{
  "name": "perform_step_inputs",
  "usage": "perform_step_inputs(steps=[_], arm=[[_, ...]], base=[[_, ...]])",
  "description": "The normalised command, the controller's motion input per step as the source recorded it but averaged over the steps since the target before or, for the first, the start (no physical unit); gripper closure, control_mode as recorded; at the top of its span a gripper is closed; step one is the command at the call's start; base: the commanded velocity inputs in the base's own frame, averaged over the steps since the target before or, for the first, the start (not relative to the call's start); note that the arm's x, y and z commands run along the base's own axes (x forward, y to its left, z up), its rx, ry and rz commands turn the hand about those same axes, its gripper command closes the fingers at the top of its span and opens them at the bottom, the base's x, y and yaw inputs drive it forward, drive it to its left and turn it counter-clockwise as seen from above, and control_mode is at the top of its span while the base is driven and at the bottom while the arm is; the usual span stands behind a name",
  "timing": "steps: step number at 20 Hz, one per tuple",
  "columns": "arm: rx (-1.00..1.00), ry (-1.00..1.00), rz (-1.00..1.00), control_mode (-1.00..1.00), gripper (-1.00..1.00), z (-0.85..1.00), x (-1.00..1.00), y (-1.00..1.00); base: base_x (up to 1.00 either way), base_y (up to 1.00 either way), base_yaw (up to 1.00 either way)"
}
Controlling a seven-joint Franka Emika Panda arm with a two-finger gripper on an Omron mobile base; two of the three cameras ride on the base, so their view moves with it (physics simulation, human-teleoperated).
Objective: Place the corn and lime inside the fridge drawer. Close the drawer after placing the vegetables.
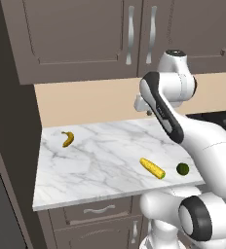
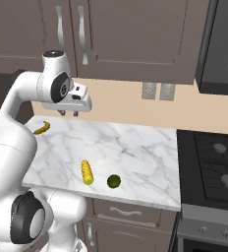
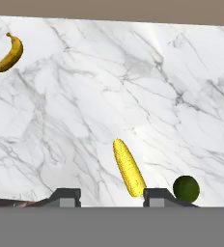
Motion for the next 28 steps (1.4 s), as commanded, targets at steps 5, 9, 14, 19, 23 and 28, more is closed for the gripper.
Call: perform_step_inputs(steps=[5,9,14,19,23,28], arm=[[-0.06,0.00,0.00,-1.00,-1.00,-0.25,-0.10,-0.17],[-0.19,0.13,-0.11,-1.00,-1.00,-0.99,-0.25,-0.18],[0.07,0.23,-0.01,-1.00,-1.00,-1.00,0.00,-0.11],[0.00,0.19,0.05,-1.00,-1.00,-1.00,0.24,0.00],[-0.08,0.21,0.00,-1.00,-1.00,-1.00,0.47,0.09],[0.00,0.20,0.00,-1.00,-1.00,-0.83,0.47,0.00]], base=[[0.00,0.00,0.00],[0.00,0.00,0.00],[0.00,0.00,0.00],[0.00,0.00,0.00],[0.00,0.00,0.00],[0.00,0.00,0.00]])
